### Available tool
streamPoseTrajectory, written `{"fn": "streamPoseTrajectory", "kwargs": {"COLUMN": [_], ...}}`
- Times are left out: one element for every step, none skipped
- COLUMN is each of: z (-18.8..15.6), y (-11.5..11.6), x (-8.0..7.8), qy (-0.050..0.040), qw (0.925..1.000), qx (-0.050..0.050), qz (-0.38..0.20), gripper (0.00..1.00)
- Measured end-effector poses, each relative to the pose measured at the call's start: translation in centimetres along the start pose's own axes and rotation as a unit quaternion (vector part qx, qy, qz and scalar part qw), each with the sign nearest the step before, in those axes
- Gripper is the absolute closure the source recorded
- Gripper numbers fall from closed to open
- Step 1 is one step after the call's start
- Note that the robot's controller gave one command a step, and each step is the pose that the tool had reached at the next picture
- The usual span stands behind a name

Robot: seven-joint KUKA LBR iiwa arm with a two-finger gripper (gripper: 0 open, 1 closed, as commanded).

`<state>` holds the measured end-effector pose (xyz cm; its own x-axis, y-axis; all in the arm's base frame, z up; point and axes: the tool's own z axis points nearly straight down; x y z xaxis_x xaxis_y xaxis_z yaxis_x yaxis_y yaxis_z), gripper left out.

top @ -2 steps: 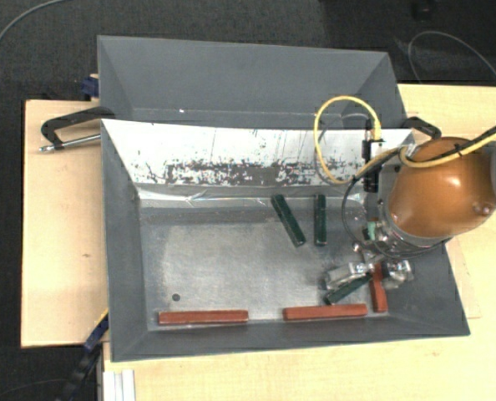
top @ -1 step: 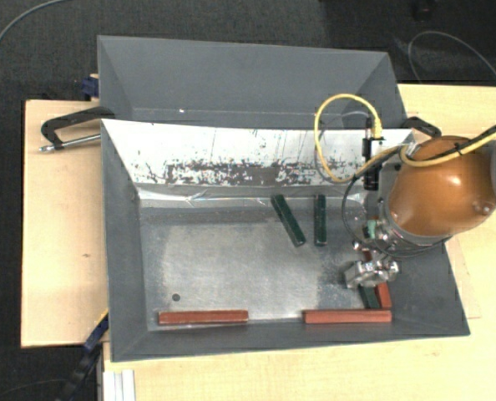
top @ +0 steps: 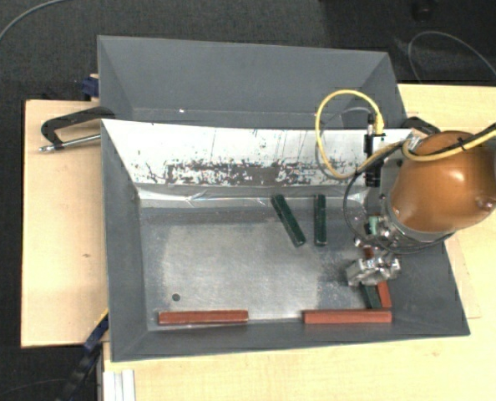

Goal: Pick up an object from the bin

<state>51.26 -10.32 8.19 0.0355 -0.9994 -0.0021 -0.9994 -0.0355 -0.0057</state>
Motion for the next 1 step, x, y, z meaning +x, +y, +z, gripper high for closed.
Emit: {"fn": "streamPoseTrajectory", "kwargs": {"z": [-8.83], "y": [-0.33], "x": [-0.08], "qy": [0.0011], "qw": [1.0000], "qx": [0.003], "qz": [0.002], "gripper": [1.00]}}
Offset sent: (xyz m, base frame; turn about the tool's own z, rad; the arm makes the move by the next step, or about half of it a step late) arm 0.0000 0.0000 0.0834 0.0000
